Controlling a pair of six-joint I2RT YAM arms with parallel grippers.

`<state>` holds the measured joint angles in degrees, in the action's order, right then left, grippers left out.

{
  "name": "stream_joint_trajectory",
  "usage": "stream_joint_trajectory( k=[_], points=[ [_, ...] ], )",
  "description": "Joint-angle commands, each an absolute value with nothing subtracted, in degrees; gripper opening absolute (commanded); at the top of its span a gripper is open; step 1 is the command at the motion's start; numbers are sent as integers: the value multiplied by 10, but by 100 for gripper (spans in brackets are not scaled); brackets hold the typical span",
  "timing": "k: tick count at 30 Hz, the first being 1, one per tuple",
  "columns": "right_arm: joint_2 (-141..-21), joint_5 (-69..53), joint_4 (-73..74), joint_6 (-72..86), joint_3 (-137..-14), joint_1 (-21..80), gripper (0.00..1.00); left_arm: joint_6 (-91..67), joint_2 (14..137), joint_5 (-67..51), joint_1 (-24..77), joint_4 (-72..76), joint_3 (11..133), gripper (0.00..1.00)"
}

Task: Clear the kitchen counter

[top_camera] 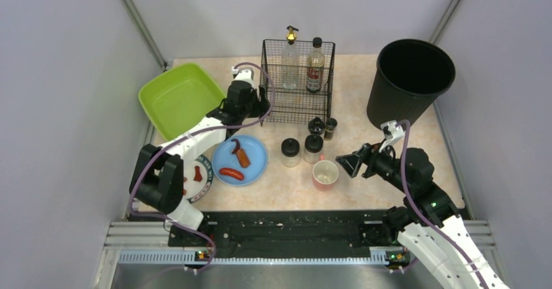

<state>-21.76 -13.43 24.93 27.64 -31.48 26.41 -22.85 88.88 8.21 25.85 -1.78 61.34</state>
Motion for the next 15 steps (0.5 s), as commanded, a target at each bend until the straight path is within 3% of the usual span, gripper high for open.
stream_joint_trajectory(
  k=[1,8,15],
  points=[
    [-216,-138,226,285,-318,271,75,-225,917,65,251,-5,637,77],
    [-213,-134,227,285,-315,271,75,-218,960,63,237,-12,675,66],
    [-204,-133,228,285,-310,271,75,-218,987,47,230,-12,693,48]
  ],
)
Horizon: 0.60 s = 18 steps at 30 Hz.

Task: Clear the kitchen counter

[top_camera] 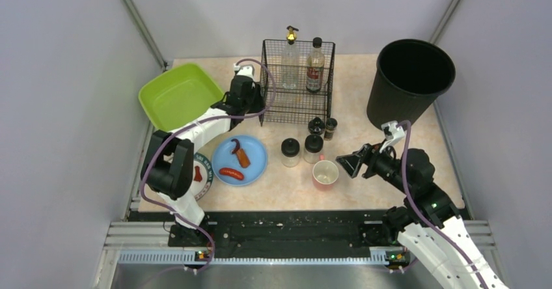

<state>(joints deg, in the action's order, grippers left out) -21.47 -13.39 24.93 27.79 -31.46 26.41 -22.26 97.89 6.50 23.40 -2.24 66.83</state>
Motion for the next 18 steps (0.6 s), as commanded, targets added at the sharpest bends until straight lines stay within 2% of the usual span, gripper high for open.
stream_joint_trajectory(
  k=[1,4,9,11,18],
  points=[
    [-202,-133,228,285,-308,271,75,-220,989,43,229,-13,694,42],
    [-197,-132,232,285,-305,271,75,-218,997,25,229,-32,705,28],
    [-182,-132,237,287,-302,271,75,-212,997,11,229,-47,711,12],
    [-179,-132,238,289,-301,271,75,-212,993,10,229,-50,709,1],
    [-178,-134,235,292,-300,271,75,-219,973,-28,232,-56,693,0]
  ],
)
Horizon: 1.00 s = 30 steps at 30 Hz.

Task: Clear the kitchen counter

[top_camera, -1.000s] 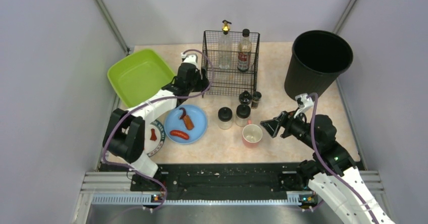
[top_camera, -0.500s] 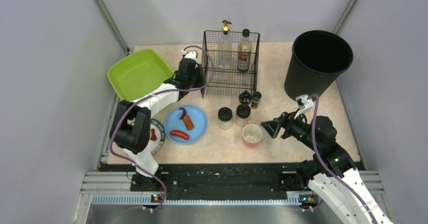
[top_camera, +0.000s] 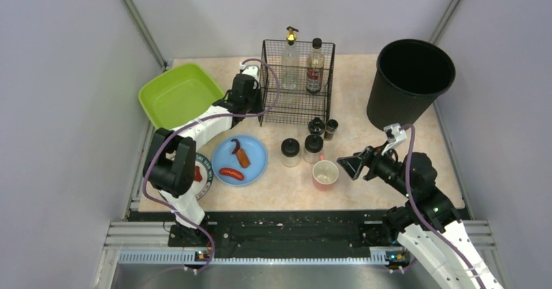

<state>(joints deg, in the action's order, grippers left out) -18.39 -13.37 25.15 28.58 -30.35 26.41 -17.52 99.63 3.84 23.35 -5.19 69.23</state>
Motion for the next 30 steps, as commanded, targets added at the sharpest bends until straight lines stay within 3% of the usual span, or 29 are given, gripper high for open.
stream_joint_trajectory(
  k=[1,30],
  points=[
    [-179,-134,234,293,-299,271,75,-221,971,-32,233,-55,689,0],
    [-196,-112,207,309,-285,271,75,-308,1006,-71,297,3,694,0]
  ],
)
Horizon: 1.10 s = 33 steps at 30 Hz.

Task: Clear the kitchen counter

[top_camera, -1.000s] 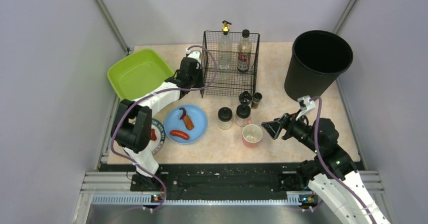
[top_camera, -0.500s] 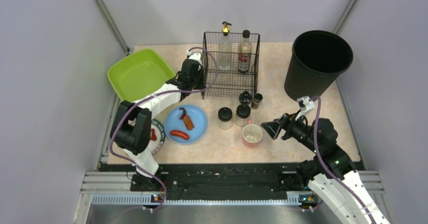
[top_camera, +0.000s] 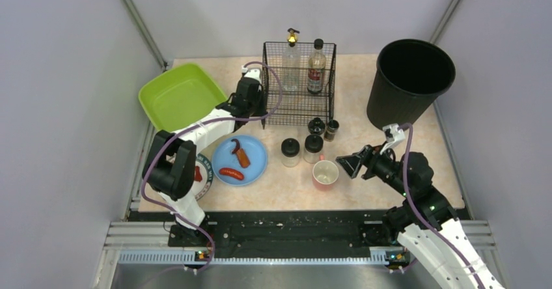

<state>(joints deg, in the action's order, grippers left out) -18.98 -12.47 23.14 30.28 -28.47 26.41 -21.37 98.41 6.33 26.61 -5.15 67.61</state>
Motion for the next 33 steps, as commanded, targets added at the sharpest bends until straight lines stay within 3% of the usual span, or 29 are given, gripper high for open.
stream_joint_trajectory(
  k=[1,19,25,33],
  points=[
    [-197,-110,207,310,-285,271,75,-312,1011,-71,299,14,696,0],
    [-253,-69,199,303,-298,271,75,-330,1052,-83,300,38,735,2],
    [-305,-63,170,295,-313,271,76,-306,1020,-99,300,21,732,40],
    [-390,-21,167,268,-366,271,77,-275,978,-105,301,-30,747,58]
  ],
)
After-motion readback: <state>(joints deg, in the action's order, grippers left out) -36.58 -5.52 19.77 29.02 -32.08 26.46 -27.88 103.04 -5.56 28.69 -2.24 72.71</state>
